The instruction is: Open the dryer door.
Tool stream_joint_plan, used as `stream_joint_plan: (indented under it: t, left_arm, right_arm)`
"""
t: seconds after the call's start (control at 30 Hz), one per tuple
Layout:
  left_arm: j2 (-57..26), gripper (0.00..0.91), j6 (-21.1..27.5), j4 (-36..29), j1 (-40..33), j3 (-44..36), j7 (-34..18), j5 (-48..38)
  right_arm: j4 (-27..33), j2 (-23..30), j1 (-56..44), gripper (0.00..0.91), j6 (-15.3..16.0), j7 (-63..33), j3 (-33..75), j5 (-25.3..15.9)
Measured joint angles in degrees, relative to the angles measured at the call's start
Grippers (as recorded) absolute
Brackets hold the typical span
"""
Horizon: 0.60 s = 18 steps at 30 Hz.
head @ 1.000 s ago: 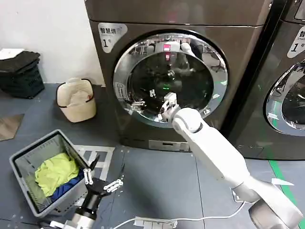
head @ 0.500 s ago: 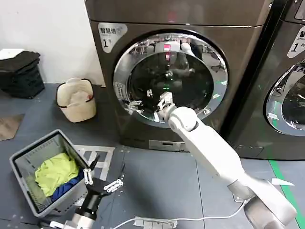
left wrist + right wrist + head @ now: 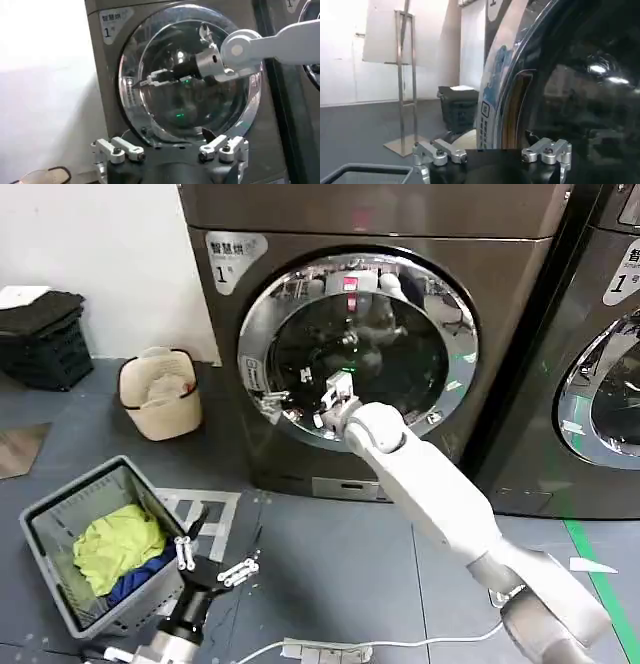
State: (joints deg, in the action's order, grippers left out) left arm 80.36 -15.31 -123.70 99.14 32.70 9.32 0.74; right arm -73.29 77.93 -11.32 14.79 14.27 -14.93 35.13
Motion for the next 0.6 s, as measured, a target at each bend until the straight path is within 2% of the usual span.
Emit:
stream_joint_plan:
  t: [0.6]
  left_arm:
    - [0.0, 0.907, 0.0, -0.1, -0.1, 0.0, 0.0, -0.1]
  right_arm:
    - [3.1, 2.5, 1.3, 0.907, -0.1, 1.1, -0.6, -0.9]
